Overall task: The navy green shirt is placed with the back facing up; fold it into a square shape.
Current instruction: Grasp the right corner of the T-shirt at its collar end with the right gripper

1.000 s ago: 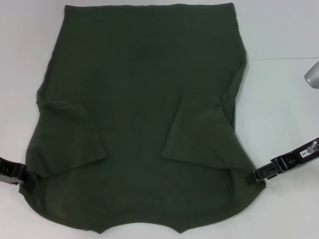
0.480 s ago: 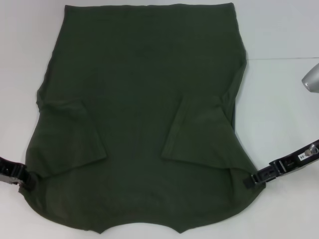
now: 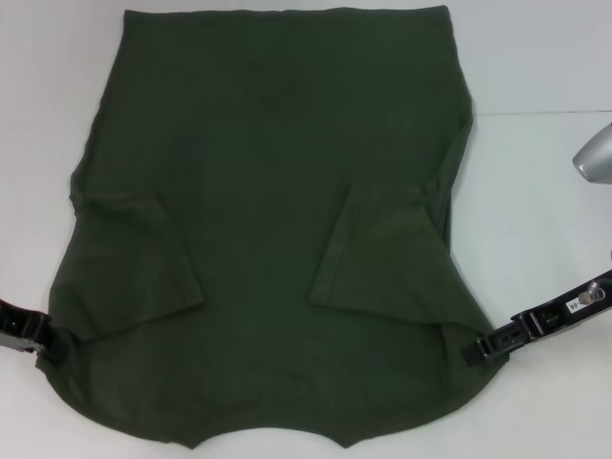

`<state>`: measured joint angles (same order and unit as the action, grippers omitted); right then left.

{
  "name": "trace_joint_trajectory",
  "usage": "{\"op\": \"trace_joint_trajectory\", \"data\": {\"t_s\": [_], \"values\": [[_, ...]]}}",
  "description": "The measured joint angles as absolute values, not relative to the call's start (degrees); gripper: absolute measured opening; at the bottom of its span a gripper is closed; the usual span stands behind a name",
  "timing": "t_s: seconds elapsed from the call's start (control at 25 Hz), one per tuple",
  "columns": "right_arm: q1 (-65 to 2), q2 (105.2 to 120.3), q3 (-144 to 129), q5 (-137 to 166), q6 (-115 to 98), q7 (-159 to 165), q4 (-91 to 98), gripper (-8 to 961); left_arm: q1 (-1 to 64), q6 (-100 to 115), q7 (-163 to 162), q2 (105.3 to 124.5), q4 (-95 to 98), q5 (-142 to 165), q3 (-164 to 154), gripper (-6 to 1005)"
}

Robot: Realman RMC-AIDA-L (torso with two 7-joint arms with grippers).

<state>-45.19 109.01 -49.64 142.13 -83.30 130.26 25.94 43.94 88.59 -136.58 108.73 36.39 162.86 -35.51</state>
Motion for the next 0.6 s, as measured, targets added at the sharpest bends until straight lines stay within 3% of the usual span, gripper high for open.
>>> {"op": "trace_joint_trajectory", "data": {"t_s": [0.6], "values": [[-45.52, 110.19, -49.63, 142.22, -83.31, 130.00, 25.96, 947, 43.94, 88.59, -136.50, 108.67, 36.57, 162.86, -35.51, 38]]}}
